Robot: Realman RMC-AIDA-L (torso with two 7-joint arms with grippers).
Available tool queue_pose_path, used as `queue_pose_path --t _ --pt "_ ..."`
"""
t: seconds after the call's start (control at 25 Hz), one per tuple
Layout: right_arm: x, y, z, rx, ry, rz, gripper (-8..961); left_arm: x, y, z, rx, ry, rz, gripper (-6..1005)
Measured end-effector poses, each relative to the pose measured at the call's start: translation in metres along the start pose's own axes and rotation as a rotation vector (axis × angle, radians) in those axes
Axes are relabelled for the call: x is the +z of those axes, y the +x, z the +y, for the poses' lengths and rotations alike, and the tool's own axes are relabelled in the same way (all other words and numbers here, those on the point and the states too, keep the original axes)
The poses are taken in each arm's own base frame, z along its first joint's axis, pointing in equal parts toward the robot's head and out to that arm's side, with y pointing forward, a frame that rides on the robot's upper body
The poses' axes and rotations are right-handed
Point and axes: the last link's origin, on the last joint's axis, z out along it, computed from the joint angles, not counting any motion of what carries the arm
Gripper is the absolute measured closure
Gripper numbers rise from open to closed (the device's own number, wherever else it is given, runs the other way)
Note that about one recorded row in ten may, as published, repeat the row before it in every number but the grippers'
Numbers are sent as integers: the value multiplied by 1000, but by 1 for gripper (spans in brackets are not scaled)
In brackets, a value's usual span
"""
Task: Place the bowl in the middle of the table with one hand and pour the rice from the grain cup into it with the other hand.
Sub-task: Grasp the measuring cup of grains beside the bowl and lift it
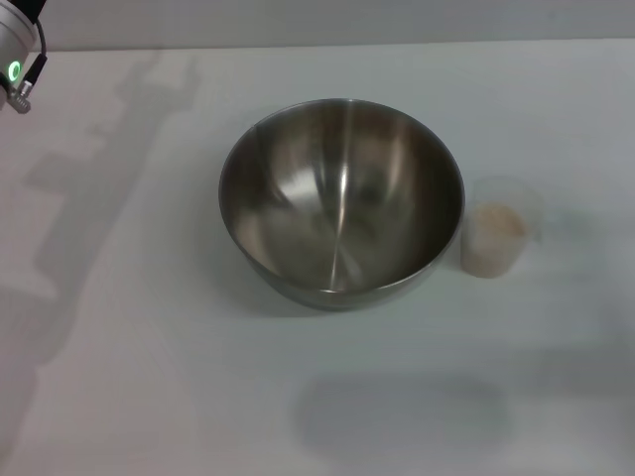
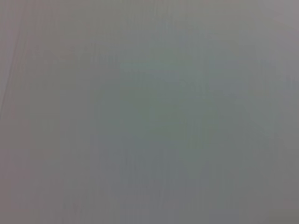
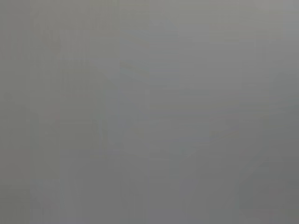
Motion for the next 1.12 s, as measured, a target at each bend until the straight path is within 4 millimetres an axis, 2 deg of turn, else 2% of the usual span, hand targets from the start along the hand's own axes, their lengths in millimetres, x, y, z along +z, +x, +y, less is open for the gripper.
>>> queue_pose_path --t 0.04,0.12,0.16,0.28,0.36,0.48,0.52,0.76,1.12 --pt "0 0 0 0 0 0 272 0 0 0 0 0 0 467" --pt "-21 0 8 12 16 29 272 1 -2 -1 5 2 -13 467" --pt "-21 0 8 12 16 29 272 1 -2 -1 5 2 -13 467" --pt "-38 1 18 19 4 63 272 2 -5 -3 10 4 -27 467" --pt "-57 1 34 5 -12 109 272 2 -9 -5 16 9 -40 467" --pt "-60 2 39 -2 -16 125 272 3 -9 -6 22 11 -42 467" --pt "-66 3 46 -11 -22 156 272 3 -9 -7 33 15 -45 467" --pt "-83 13 65 10 -86 262 273 2 -11 -9 67 19 -51 467" --pt "-100 25 75 -19 -115 380 273 -1 -14 -12 72 25 -60 467"
